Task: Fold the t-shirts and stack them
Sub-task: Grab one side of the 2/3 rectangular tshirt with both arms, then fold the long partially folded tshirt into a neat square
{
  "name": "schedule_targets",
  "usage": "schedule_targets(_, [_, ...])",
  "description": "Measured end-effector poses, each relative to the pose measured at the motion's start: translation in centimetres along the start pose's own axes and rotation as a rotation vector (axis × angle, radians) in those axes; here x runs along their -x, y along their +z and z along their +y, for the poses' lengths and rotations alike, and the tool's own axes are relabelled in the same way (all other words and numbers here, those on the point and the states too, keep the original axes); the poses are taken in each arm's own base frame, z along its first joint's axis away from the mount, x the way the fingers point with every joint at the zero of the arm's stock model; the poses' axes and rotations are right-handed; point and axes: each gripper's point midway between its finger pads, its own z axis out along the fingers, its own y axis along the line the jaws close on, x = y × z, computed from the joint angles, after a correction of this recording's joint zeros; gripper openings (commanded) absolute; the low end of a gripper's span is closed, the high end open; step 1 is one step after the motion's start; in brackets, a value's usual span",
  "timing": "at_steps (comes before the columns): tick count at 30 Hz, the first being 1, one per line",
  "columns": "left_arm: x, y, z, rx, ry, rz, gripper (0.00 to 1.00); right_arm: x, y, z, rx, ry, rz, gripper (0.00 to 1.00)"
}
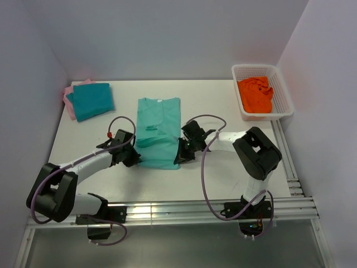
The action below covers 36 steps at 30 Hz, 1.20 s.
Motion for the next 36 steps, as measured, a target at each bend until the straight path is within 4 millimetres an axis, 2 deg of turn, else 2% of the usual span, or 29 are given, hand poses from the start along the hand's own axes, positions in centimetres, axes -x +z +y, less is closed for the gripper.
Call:
schedule_targets(3, [-0.4, -1.4, -0.1, -0.012, 0.007, 0.009, 0.00, -1.1, -0.9, -0.8, -0.019, 0.000, 0.000, 0.00])
schedule_targets(6, [-1.1, -3.3, -0.8, -0.062, 0.020, 0.020, 0.00, -2.6, -2.7, -1.1, -0.029, -0.002, 0.000, 0.00])
schedule_targets(9, [-1.6, -5.8, -1.2, -0.108, 0.012, 0.027, 0.01, -3.4, -5.3, 0.0, 0.001, -0.027, -0.030, 0.00])
schedule_targets(14, [-1.3, -9.8, -2.2, -0.175, -0.016, 0.016, 0.04, -3.5, -9.4, 2.3, 0.052, -0.062, -0.090, 0.00])
schedule_targets(19, [-0.2, -12.2, -4.2, -0.198, -0.026, 0.007, 0.03, -2.6, -11.6, 3.6, 0.026, -0.083, -0.113, 0.00])
schedule_targets(25, [1.5, -12.3, -6.7, -0.169, -0.003, 0.014, 0.02, -0.9, -13.1, 4.1, -0.028, -0.101, -0.134, 0.00])
schedule_targets(32, [4.3, -11.3, -9.3, -0.145, 0.016, 0.028, 0.01, 1.1, -12.3, 3.4, -0.089, -0.084, -0.097, 0.00])
schedule_targets(36, [6.9, -9.8, -10.8, -0.120, 0.012, 0.048, 0.04, 3.9, -11.9, 3.9, -0.111, -0.074, -0.078, 0.00])
